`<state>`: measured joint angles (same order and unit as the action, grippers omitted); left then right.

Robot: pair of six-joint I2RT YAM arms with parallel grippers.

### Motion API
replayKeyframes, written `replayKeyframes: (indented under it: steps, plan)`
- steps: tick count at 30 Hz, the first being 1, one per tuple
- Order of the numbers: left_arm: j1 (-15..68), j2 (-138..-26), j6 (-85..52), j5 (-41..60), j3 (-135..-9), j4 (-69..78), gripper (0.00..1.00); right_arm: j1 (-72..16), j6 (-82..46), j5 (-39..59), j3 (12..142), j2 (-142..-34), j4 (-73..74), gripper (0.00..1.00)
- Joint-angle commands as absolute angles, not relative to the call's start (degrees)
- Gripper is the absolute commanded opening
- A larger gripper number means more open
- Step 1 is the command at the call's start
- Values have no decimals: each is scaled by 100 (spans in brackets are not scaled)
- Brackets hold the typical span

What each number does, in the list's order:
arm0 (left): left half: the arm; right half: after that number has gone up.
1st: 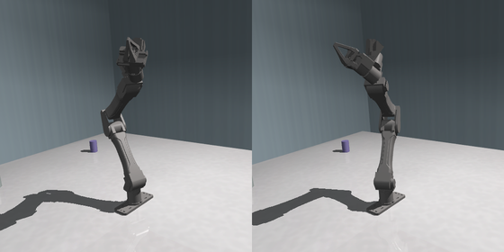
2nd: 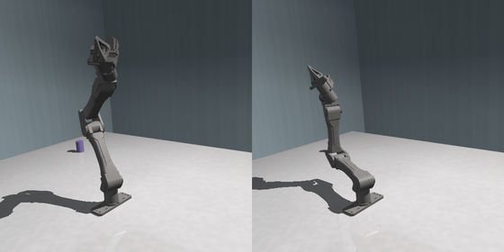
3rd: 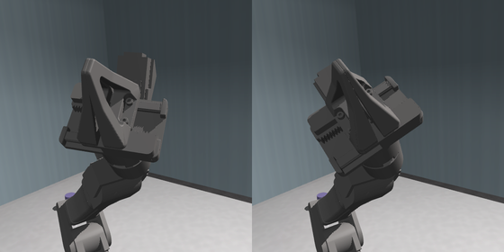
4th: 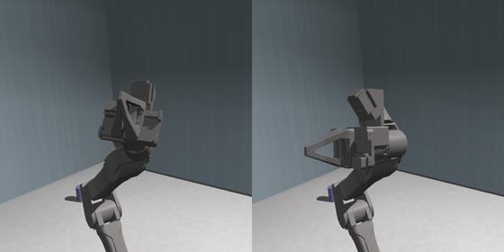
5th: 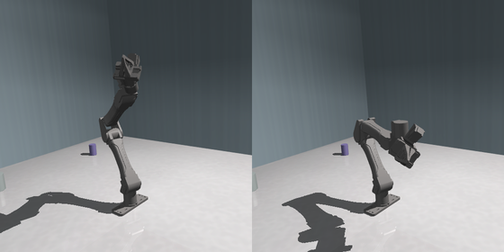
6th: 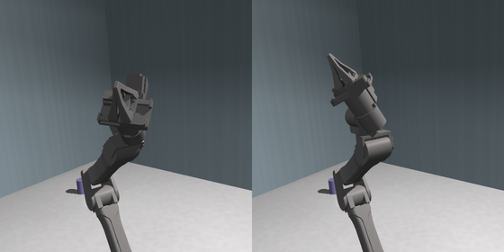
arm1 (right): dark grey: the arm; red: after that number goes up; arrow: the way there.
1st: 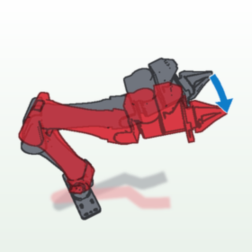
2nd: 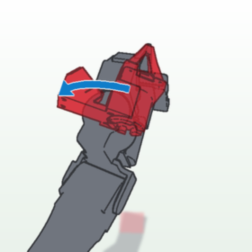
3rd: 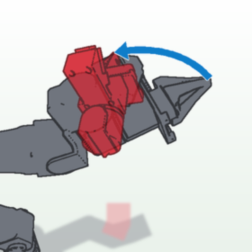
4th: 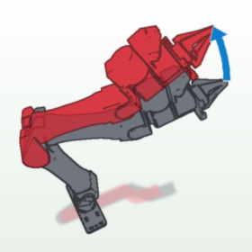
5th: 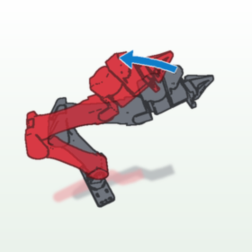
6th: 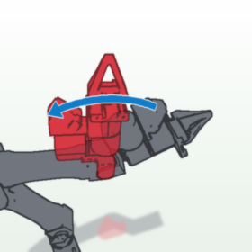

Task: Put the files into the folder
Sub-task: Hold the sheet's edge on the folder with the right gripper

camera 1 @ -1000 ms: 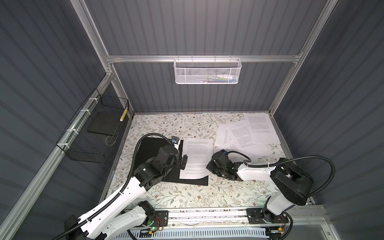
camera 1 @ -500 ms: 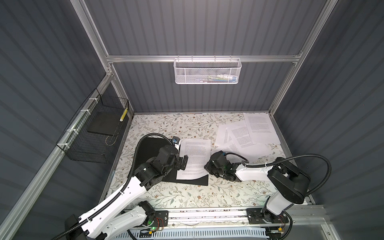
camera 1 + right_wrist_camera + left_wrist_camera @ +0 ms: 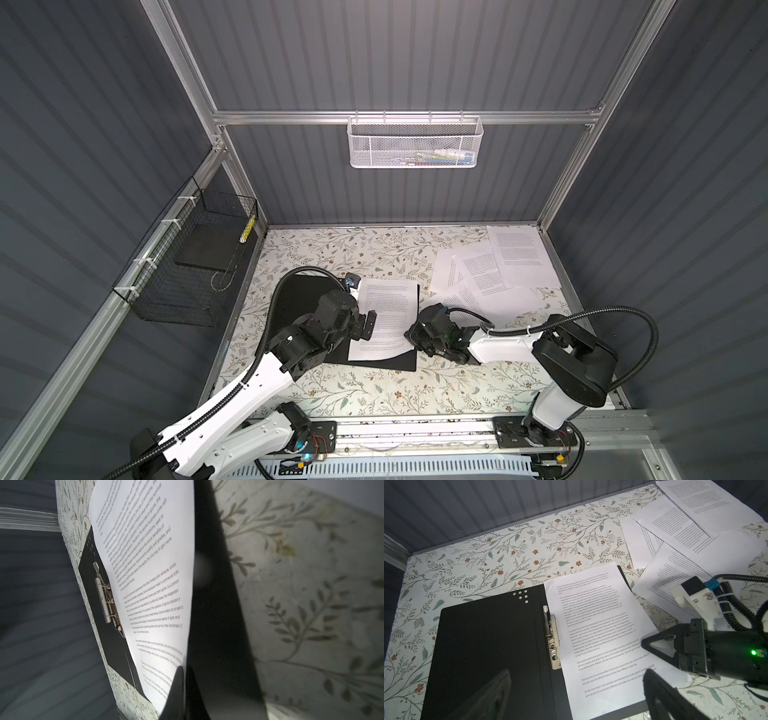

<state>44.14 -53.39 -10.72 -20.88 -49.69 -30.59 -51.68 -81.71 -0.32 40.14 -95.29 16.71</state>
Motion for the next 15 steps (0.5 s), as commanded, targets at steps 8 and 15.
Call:
replayKeyframes:
  steps: [8,15]
  plan:
    - [4368,-5331,-1112,-1979,-4913,-3055,100,-5351,-8481,-334,4019,-9555,1582,0]
    - [4371,-5326,-1112,-1939,-4907,-3051,100,-5409,-8611,-419,4002,-9562,1573,0]
